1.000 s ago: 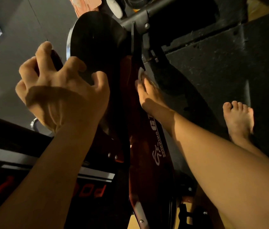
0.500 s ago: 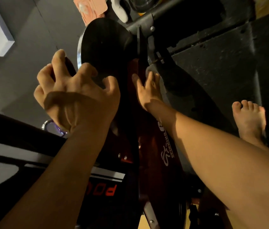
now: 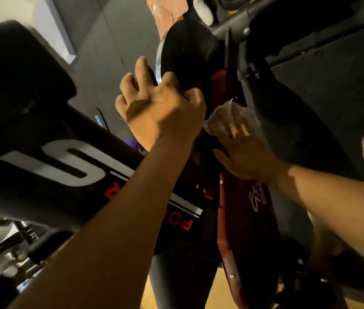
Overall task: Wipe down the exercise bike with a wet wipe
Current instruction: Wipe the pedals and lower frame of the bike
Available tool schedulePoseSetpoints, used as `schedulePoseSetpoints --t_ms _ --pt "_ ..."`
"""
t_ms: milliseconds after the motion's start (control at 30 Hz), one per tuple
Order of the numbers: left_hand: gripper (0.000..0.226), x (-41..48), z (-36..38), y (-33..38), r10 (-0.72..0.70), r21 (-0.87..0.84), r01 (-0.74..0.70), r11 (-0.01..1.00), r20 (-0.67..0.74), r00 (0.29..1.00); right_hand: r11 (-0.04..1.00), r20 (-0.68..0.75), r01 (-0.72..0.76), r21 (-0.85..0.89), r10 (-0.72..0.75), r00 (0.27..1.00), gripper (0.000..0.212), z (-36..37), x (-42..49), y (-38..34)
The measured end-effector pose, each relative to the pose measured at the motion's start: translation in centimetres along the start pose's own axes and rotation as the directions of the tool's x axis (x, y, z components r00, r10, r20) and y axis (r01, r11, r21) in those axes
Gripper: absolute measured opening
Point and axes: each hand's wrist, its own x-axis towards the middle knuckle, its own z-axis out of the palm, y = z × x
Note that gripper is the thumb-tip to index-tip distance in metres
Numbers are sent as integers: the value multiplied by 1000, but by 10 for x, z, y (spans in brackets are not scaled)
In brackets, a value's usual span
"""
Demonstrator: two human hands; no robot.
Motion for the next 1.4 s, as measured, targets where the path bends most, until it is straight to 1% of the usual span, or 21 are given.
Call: schedulePoseSetpoints --t_ms 33,167,200,267,333,433,533,667,833,933,1000,1067,1100,1133,1167,1200,1233,1267,1300,1367,1400 --pt "41 0 0 0 2 -2 -2 1000 5 1000 999 -20 19 26 -19 1000 72 -10 31 -6" --pt "40 -1 -2 3 -1 -36 2 999 13 1000 940 51 -302 161 298 953 70 -37 78 46" --pt "40 -1 -2 3 1 -41 0 999 13 1000 923 40 -312 226 311 950 70 -35 77 41" --pt "41 0 -1 2 5 -37 -4 999 15 1000 909 -32 -273 314 298 954 74 -20 53 4" --pt "40 0 -1 0 5 -34 -5 999 17 1000 940 -59 -223 259 246 967 74 4 -1 -24" --pt "39 -1 0 1 1 -26 -1 1000 0 1000 999 -7 -39 35 39 999 62 27 -64 -43" --pt "38 -1 0 1 -3 -27 3 1000 -5 1000 988 -56 101 117 -95 994 59 20 -39 -18" --pt "39 -1 1 0 -7 -32 7 999 -9 1000 949 -79 -163 269 191 979 68 -9 55 33" --pt "43 -1 1 1 14 -24 -15 1000 -20 1000 895 -13 -304 328 326 945 46 -42 112 42" --pt "46 -1 4 -3 41 -4 -42 999 -59 997 833 -36 -213 510 269 963 50 -43 69 23" --pt "55 -6 14 6 266 43 -263 964 -98 959 791 -84 -102 603 190 978 46 -31 19 11" --pt "60 -23 42 24 503 -60 -500 864 59 862 798 -46 -77 598 130 990 45 -17 -19 10" --pt "61 -31 61 34 513 -174 -485 857 194 836 817 -8 -108 566 136 991 44 -11 -34 20" --pt "64 -38 81 43 462 -290 -381 878 305 833 858 19 -172 484 186 982 46 -9 -44 32" --pt "67 -45 101 50 410 -358 -277 892 379 830 906 36 -298 299 302 953 61 2 -65 78" --pt "69 -51 117 54 381 -367 -238 899 393 837 892 53 -451 22 449 892 82 8 -85 128" --pt "71 -56 130 57 375 -330 -258 908 367 851 772 31 -574 -271 603 797 102 19 -109 183" --pt "74 -59 139 59 382 -285 -296 912 326 865 592 64 -670 -447 769 636 118 30 -129 234" --pt "76 -60 145 59 390 -268 -317 910 292 873 476 92 -731 -488 861 500 123 41 -142 279" --pt "78 -57 153 60 403 -305 -321 897 261 877 487 165 -762 -426 870 464 100 51 -153 319" --pt "77 -57 153 58 411 -338 -317 886 258 874 460 126 -792 -401 884 449 90 49 -154 317"
